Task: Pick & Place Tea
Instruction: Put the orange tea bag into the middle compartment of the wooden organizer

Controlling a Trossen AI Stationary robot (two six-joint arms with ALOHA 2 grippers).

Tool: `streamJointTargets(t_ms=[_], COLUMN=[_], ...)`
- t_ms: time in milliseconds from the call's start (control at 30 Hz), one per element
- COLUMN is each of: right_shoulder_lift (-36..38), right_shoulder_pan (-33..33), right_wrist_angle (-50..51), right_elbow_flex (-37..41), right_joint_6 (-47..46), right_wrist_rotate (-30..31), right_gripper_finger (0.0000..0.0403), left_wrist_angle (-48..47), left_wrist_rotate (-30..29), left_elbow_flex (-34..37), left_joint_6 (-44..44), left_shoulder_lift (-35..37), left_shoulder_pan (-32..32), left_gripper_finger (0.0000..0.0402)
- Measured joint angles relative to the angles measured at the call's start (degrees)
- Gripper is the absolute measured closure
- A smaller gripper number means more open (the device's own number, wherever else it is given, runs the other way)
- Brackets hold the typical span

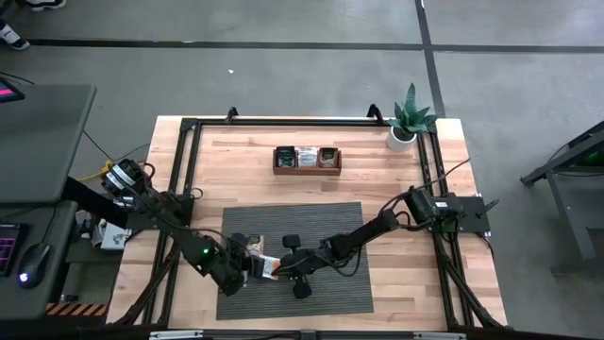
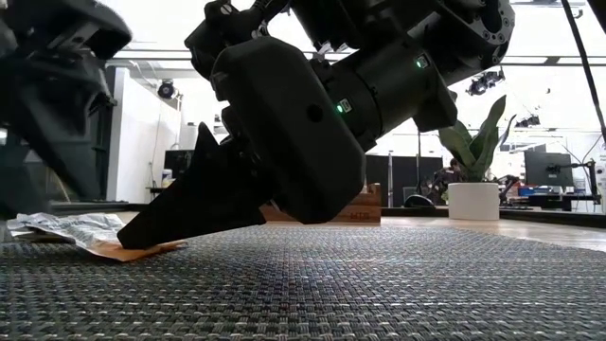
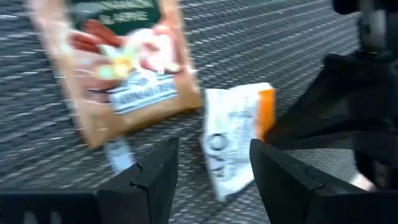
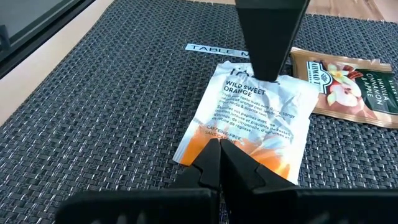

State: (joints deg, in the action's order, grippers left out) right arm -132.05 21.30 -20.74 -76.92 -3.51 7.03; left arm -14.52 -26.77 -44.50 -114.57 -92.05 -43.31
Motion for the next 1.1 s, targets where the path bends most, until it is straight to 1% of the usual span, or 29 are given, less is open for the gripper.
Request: streamJointTargets(t_ms=[100, 233, 300, 433, 567, 1000, 1100], right_shoulder_lift=[0.00, 0.00, 0.00, 0.00, 0.00, 0.00, 0.00], right_shoulder_pan=[0.02, 0.02, 0.02, 0.02, 0.02, 0.02, 0.02], right_wrist_angle=[-0.06, -0.06, -0.06, -0.06, -0.06, -0.06, -0.06], right_elbow_flex=[0.04, 0.04, 0.04, 0.06, 0.06, 0.08, 0.08], right_joint_6=[0.07, 0.08, 0.07, 0.09, 0.09, 0.88, 0.85], right_wrist_rotate=[0.02, 0.07, 0.07, 0.07, 0.07, 0.09, 0.09], right_gripper_finger=[0.0403, 0.0403, 0.0403, 0.0403, 0.0403, 0.0403, 0.0403], left_wrist_angle=[2.66, 4.52, 4.37, 4.33, 4.11, 5.55, 5.66], left_wrist_rotate=[1.11, 5.39, 6.76, 7.28, 10.94, 8.74, 8.25], left_elbow_flex=[-0.02, -0.02, -0.02, -0.02, -0.02, -0.02, -0.02], left_joint_6=[2.38, 6.42, 6.59, 6.46, 6.34, 6.32, 6.32], left_shoulder_lift=[0.02, 0.02, 0.02, 0.02, 0.02, 0.02, 0.02], left_shoulder_pan=[1.62, 4.49, 5.35, 5.46, 5.45, 5.45, 5.45], left_gripper_finger=[0.0212, 0.0223, 0.0227, 0.0234, 0.0242, 0.0250, 0.0263])
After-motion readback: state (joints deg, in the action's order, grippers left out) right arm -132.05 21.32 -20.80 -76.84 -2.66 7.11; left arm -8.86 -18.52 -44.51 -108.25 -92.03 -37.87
